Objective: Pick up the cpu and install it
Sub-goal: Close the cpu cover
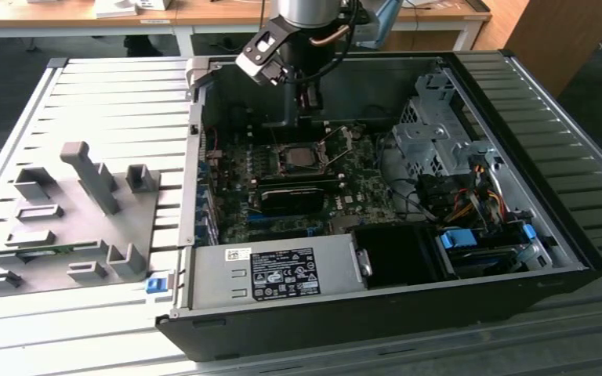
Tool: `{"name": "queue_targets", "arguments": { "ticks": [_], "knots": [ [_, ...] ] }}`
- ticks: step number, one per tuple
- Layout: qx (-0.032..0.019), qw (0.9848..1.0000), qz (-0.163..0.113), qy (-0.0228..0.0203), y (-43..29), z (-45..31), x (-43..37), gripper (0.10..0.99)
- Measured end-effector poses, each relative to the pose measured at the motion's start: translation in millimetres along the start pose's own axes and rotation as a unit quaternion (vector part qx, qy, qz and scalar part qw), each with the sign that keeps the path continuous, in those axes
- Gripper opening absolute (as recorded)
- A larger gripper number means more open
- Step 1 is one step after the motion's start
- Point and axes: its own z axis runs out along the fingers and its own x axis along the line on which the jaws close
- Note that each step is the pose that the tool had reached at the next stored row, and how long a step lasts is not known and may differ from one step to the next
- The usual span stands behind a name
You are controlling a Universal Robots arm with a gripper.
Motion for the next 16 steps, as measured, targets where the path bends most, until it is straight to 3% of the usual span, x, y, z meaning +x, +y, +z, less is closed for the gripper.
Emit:
{"name": "queue_targets", "arguments": {
  "ticks": [5,16],
  "knots": [
    [0.0004,1.0,0.0,0.0,0.2,-8.3,0.1,0.106],
    [0.0004,1.0,0.0,0.0001,1.8,-8.6,-7.0,0.106]
  ]
}}
